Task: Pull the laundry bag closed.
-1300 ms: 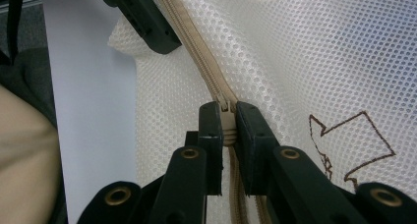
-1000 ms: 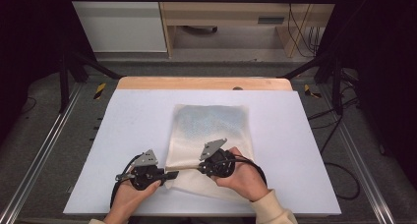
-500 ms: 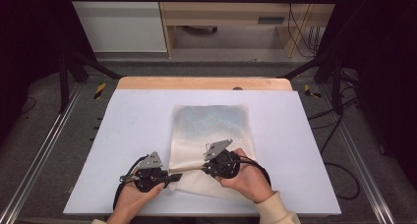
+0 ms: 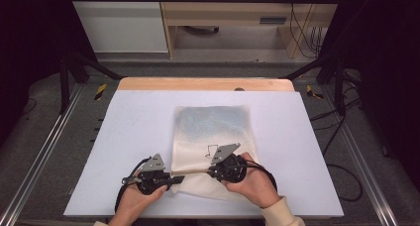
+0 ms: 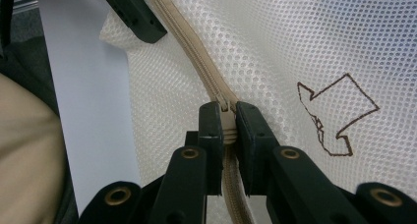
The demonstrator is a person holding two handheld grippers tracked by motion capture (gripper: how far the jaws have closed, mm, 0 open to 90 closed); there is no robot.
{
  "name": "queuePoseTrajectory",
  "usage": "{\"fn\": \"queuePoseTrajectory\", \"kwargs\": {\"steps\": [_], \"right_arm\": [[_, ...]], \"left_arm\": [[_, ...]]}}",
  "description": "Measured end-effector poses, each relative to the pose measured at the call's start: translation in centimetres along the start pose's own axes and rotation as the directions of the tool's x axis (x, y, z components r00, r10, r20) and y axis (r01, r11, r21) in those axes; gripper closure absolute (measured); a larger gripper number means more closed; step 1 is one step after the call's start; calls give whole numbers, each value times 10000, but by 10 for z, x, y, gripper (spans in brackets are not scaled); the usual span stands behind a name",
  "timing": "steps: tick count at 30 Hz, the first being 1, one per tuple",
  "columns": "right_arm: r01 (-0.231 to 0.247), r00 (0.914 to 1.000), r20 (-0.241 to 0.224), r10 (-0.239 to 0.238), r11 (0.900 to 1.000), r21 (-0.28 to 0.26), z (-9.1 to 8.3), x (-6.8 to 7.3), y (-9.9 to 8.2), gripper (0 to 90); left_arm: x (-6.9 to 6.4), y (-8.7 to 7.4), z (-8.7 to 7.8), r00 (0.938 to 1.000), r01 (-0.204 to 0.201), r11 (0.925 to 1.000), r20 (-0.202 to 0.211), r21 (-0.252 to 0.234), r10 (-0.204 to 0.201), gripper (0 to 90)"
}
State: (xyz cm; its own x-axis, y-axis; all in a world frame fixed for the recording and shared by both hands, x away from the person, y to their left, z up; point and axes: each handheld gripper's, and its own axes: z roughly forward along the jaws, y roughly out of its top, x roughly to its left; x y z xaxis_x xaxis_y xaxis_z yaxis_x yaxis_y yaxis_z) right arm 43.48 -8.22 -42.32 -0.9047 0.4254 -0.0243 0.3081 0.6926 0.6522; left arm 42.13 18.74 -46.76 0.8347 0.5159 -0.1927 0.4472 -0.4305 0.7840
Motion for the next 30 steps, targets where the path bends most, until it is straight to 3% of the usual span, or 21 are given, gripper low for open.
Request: {"fn": "queuePoseTrajectory", "kwargs": {"steps": [30], "right_arm": [[-642,9968,468,655,9975,-284,-24,-8,-28,821]], "left_arm": [[2,-1,0,10000,36,10000,-6,9,-36,838]]}}
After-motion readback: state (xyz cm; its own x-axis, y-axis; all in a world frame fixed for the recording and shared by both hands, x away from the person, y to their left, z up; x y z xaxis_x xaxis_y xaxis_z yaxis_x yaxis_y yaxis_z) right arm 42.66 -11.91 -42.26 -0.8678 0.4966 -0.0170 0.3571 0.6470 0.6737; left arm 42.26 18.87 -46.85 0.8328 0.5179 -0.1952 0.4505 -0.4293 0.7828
